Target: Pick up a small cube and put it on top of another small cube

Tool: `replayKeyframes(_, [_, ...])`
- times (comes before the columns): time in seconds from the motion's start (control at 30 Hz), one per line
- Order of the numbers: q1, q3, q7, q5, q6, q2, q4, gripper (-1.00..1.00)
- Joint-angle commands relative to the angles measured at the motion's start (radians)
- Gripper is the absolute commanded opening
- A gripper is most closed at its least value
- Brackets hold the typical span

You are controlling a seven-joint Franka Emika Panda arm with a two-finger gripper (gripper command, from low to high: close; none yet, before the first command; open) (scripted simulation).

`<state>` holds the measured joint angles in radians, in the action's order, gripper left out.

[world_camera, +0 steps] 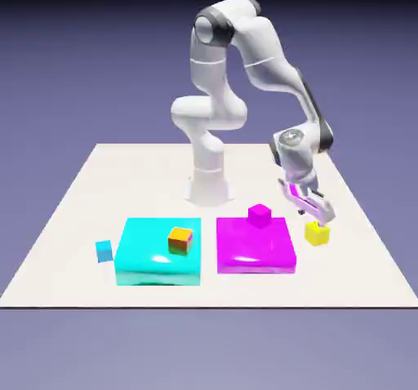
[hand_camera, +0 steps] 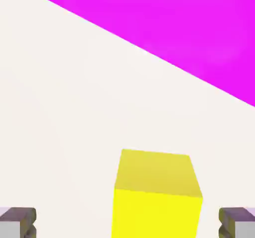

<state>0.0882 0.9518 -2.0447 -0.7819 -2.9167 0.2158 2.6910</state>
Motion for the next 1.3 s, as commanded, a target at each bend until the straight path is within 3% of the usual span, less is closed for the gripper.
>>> replayKeyframes(0.0, [-0.023, -0.022, -0.001, 0.011, -0.029, 0.036, -0.008, 0.0])
replayKeyframes(0.27, [-0.19, -0.178, -0.009, 0.093, -0.24, 0.299, -0.069, 0.0])
replayKeyframes(0.3, [-0.19, -0.178, -0.009, 0.093, -0.24, 0.299, -0.069, -1.0])
replayKeyframes(0.67, [0.0, 0.0, 0.0, 0.0, 0.0, 0.0, 0.0, -1.0])
replayKeyframes(1.27, [-0.08, -0.539, 0.598, 0.217, 0.776, -0.652, 0.137, -1.0])
